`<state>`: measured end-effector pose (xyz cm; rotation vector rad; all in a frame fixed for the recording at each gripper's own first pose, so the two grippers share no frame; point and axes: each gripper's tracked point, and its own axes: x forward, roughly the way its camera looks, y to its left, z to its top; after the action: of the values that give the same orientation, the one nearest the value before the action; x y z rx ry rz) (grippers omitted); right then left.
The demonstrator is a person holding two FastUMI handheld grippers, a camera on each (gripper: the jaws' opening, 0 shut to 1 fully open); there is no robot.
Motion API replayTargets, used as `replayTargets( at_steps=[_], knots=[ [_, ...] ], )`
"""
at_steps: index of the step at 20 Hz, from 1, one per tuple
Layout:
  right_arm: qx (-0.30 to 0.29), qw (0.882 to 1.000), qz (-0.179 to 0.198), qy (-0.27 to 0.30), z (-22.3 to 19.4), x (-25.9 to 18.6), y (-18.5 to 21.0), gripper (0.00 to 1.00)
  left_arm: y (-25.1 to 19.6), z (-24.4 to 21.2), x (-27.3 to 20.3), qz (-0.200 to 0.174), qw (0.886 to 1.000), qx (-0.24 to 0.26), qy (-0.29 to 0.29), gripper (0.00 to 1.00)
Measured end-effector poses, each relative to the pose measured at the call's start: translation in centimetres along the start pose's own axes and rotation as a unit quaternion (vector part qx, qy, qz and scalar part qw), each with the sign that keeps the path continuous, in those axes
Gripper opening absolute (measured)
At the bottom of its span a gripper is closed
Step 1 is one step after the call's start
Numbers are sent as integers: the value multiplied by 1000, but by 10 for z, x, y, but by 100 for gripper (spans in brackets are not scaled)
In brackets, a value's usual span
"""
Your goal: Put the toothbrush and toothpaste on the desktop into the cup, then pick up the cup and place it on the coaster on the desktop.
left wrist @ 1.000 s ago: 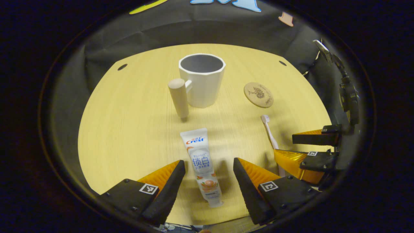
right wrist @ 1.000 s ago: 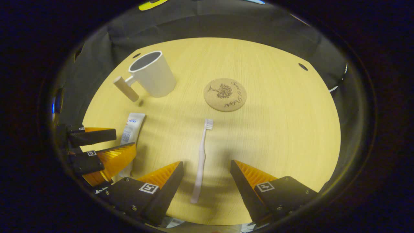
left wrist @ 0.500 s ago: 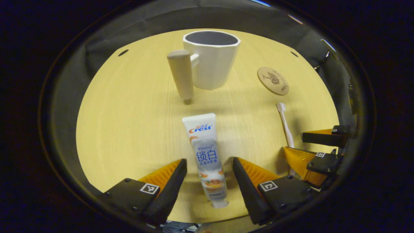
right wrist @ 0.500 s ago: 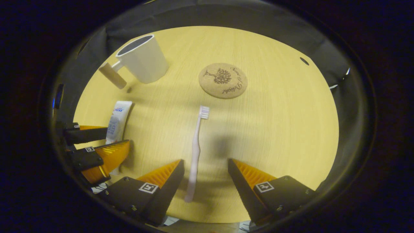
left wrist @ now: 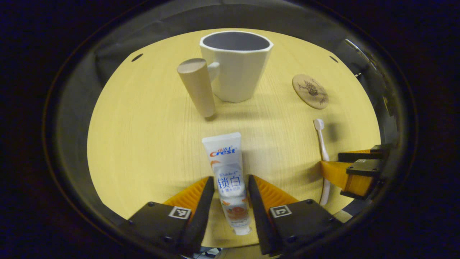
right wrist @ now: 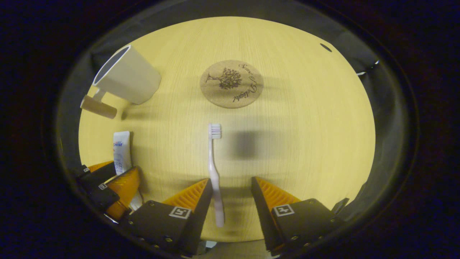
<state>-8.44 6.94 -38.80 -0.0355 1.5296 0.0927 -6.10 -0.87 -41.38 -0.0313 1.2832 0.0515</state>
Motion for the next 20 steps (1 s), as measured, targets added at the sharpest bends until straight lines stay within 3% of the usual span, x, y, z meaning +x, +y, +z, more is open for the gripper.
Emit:
replayTargets(
  at_steps=[1,2,3,5,7,9,13,20],
  knots=[
    [6,1000,0,0,3,-1,-1,42,-1,-1,-1,0,1000,1,1,54],
    [1,1000,2,9,-2,-1,-1,33,-1,0,-1,1,1000,4,1,53],
    [-3,1000,2,10,-3,-2,-1,32,-2,2,-3,2,1000,3,2,44],
    [6,1000,7,1,-2,3,-1,32,-2,5,-2,1,1000,-3,2,41],
    [-3,1000,9,4,-3,1,2,4,-2,4,-7,3,1000,-7,0,34],
    [-10,1000,15,3,-4,0,1,5,-2,4,-3,0,1000,-10,4,27],
    [-1,1000,19,0,-4,0,0,4,-15,2,-18,-29,999,-16,15,27],
    [-7,1000,22,-4,-5,1,0,4,-60,51,-111,-69,996,-5,-58,27]
  ],
)
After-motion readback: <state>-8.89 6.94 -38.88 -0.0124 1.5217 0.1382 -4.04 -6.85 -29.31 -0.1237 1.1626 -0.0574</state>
